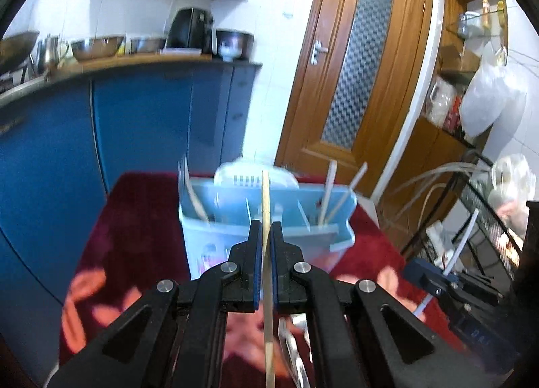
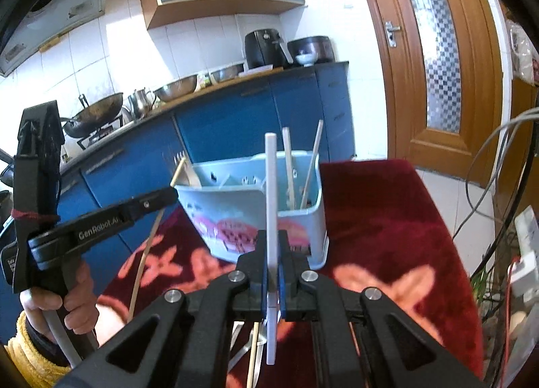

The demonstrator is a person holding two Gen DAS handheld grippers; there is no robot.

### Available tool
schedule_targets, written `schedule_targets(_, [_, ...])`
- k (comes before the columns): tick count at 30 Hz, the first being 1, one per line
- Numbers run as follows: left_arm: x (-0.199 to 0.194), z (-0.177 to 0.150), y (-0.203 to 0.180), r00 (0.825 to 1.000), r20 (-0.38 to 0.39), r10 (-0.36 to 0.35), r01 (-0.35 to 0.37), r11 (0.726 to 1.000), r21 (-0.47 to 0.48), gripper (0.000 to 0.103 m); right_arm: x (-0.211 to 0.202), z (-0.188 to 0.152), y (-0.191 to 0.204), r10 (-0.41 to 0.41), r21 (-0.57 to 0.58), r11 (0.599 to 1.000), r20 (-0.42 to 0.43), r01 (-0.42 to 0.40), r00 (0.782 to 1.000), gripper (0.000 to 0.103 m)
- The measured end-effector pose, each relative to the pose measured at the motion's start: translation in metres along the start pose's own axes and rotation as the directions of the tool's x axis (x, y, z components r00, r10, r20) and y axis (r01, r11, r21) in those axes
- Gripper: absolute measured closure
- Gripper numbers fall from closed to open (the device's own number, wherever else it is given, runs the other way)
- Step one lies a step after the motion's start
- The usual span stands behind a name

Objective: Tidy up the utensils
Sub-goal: 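Lift both chopsticks and carry them over the blue holder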

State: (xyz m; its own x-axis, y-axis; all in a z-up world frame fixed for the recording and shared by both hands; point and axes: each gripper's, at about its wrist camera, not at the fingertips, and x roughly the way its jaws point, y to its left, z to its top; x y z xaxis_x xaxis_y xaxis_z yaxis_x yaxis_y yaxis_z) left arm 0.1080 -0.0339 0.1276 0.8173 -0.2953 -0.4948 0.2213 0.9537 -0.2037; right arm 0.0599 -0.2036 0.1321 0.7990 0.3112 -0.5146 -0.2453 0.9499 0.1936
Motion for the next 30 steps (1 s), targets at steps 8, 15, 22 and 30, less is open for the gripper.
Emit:
schedule_targets(8, [-0.004,0.049,0.002,0.989,0.145,0.025,-0.025,1.000,-0.004,0.101,0.006,0.025,0.001,0.000,-0.024,1.000,0.036,0.001,0.999,0.097])
schedule_targets(15, [0.011,0.079,0.019,0.967,0.242,0.075,-0.064,0.997,-0.051,0.101,0.013,0.042,-0.004,0.001,-0.018,1.000,0.069,0.000,0.998,0.097])
schedule_targets(22, [0.033,0.102,0.030,0.944,0.309,0.117,-0.086,0.990,-0.112,0.101,0.026,0.060,-0.010,-0.025,-0.021,0.999,0.108,0.027,0.994,0.097])
schedule_targets(30, [0.056,0.104,0.036,0.899,0.401,0.175,-0.134,0.983,-0.128,0.101,0.041,0.074,-0.014,-0.046,-0.033,0.998,0.158,0.052,0.986,0.097])
